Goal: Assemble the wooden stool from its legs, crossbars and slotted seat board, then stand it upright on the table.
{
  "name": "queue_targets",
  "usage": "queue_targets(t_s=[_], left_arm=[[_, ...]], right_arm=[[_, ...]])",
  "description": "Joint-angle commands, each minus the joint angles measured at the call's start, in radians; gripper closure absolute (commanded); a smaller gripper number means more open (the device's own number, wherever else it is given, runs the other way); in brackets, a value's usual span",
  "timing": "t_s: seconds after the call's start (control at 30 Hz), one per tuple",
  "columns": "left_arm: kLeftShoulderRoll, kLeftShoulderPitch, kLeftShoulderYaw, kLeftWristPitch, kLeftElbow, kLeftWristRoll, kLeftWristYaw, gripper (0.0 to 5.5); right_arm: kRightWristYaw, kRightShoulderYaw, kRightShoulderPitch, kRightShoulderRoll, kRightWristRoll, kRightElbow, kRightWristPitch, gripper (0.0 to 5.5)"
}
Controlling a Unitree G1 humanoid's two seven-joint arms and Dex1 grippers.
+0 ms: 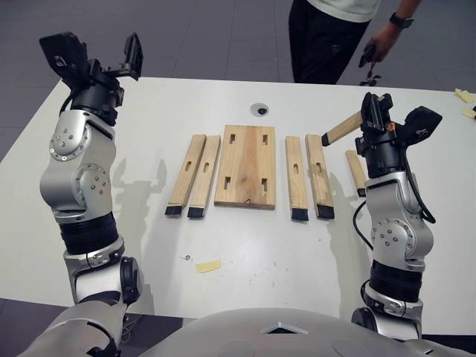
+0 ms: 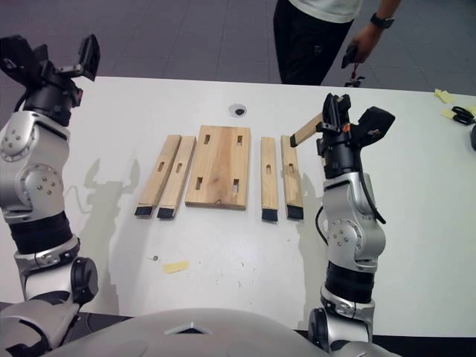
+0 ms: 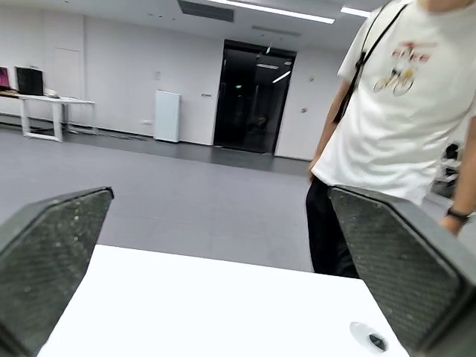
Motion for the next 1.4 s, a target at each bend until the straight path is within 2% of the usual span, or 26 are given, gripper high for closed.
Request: queue_targets(t_s=[0.03,0.17,0.33,0.43,0.53,0.77,1.03,1.4], left_arm=[[-0.025,0.034,-0.046,-0.019,-0.043,0.061,0.004,0.1],[-0.065,0.042,-0.092,-0.024,-0.072,0.107,0.019,0.1],[-0.08,0.135,-0.07,-0.003,-0.15,0.141,0.044,0.1],[-0.104,0.19,-0.075,-0.001,-0.177,0.158,0.063,0.1],[-0.131,0.19,-0.087,0.005,-0.175,0.163,0.068,0.1],[-0.156,0.185,-0.124,-0.01,-0.148,0.187,0.049,0.1],[-0.145,0.188,-0.129,-0.014,-0.124,0.204,0.011,0.1],[-0.158,0.204,-0.15,-0.035,-0.114,0.238,-0.017,0.1]], right_arm=[[-0.001,-0.014,-0.075,-0.009,-0.007,0.031,0.013,5.08],[0.049,-0.016,-0.063,-0.049,-0.009,0.056,0.049,5.08],[0.063,-0.053,-0.025,-0.103,0.052,0.024,0.184,5.08],[0.045,-0.068,0.025,-0.073,0.177,-0.016,0.303,5.08],[0.021,-0.06,-0.02,-0.023,0.259,0.005,0.358,5.08],[0.049,0.005,-0.042,0.019,0.134,0.095,0.254,5.08],[0.02,0.04,0.036,0.055,0.011,0.128,0.195,5.08],[0.04,0.078,0.036,0.045,-0.141,0.18,0.088,5.08]])
